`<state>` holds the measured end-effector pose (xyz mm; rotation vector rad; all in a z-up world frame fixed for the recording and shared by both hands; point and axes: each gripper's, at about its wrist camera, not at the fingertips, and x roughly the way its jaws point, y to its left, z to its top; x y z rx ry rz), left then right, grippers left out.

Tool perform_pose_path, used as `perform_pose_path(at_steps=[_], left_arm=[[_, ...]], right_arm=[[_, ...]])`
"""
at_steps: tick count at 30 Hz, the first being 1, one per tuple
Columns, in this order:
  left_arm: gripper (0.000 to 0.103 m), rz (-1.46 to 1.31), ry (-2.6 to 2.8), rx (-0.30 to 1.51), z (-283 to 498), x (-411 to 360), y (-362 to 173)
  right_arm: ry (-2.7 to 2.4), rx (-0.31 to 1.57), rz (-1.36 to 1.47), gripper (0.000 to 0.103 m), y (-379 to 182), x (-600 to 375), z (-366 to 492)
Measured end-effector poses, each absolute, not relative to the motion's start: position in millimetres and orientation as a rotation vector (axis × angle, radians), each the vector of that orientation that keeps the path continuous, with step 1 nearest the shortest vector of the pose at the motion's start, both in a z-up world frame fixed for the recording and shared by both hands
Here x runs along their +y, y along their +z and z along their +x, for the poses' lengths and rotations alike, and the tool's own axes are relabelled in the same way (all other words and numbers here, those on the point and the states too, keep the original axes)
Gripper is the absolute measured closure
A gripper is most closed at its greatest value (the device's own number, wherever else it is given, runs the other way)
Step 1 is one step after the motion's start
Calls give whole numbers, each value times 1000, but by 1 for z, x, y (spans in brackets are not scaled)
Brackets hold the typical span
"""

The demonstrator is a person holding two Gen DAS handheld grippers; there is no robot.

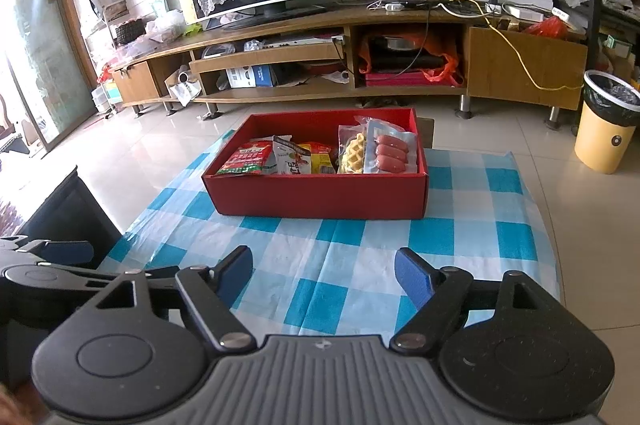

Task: Organize snacks

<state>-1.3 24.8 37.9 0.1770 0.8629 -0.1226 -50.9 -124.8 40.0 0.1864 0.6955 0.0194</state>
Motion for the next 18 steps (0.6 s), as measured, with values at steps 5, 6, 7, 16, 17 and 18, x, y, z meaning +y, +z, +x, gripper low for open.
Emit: perform_pose_path(at_steps=[5, 6, 7, 16, 17, 18], left_arm=[[1, 178, -132, 858, -2, 23, 38], [1, 178, -134, 857, -2, 23, 38], [1, 179, -136, 856, -2, 22, 38], [0, 183, -146, 838, -4, 20, 38], [0, 185, -146, 837, -4, 20, 38], [0, 186, -143, 837, -4, 20, 38]], right_arm=[[20, 699, 182, 24, 40, -124, -52], [20, 701, 183, 24, 40, -124, -51], [21, 703, 185, 24, 40, -124, -51], [22, 710, 185, 24, 39, -124, -51], [20, 710, 186, 24, 39, -125, -51], [19, 710, 186, 23, 39, -125, -51]])
